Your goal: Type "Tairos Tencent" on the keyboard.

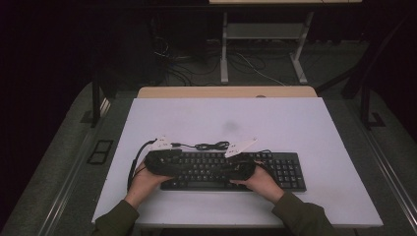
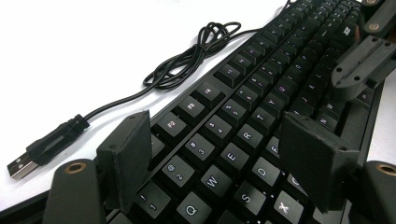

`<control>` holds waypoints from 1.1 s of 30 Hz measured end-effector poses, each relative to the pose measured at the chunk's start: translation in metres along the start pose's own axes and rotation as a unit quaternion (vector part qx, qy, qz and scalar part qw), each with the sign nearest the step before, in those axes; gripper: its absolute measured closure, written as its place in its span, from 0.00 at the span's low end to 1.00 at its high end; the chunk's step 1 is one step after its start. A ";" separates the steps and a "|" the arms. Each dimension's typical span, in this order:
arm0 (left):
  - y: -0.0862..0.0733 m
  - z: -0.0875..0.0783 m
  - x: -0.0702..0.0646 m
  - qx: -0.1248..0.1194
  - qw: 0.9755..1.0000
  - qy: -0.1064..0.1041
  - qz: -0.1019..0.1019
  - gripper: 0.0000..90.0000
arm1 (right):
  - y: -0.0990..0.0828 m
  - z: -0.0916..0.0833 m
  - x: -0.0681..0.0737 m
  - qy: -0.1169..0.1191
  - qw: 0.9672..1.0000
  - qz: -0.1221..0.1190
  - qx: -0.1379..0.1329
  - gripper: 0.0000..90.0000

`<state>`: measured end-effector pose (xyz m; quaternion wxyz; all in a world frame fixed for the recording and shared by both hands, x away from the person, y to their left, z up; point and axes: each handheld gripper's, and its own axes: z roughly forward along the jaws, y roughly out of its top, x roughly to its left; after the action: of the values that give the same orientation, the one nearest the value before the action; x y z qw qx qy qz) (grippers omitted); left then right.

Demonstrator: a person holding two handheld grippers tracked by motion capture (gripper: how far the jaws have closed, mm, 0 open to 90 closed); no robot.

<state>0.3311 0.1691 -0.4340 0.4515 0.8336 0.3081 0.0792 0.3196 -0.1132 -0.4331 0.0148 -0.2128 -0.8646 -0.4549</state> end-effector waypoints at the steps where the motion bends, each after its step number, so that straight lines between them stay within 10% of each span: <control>1: 0.000 0.000 0.000 0.000 1.000 0.000 0.000 0.28 | 0.000 0.001 0.000 0.001 1.000 -0.001 0.002 0.99; 33: 0.000 -0.001 0.000 0.000 1.000 0.003 0.003 0.28 | -0.004 0.011 0.003 0.002 0.999 -0.008 0.031 0.98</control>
<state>0.3309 0.1696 -0.4331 0.4499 0.8344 0.3074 0.0829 0.3169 -0.1047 -0.4419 0.0191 -0.2043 -0.8801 -0.4281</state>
